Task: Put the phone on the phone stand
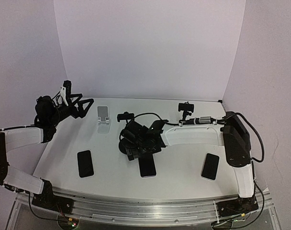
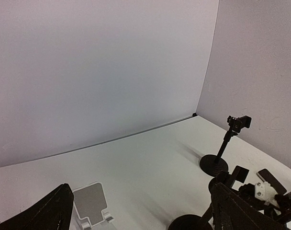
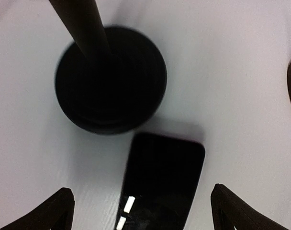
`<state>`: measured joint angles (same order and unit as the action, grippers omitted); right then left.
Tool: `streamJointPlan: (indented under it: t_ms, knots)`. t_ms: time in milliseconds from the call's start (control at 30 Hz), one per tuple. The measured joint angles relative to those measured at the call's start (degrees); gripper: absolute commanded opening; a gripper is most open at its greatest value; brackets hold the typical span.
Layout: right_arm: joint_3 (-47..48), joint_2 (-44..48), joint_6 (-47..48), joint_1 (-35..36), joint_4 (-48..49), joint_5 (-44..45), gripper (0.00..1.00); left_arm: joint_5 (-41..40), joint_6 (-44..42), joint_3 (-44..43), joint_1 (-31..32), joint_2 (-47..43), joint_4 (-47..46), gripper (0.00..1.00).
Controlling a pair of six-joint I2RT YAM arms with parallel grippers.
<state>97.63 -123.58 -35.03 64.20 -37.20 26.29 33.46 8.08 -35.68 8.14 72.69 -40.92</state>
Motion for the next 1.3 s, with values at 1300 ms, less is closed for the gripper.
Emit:
streamJointPlan:
  t_ms: [1300]
  knots:
    - [0.1, -5.2, -6.7, -2.6, -9.0, -13.0, 0.79, 0.9, -0.2, 0.1, 0.0, -0.8, 1.1, 0.99]
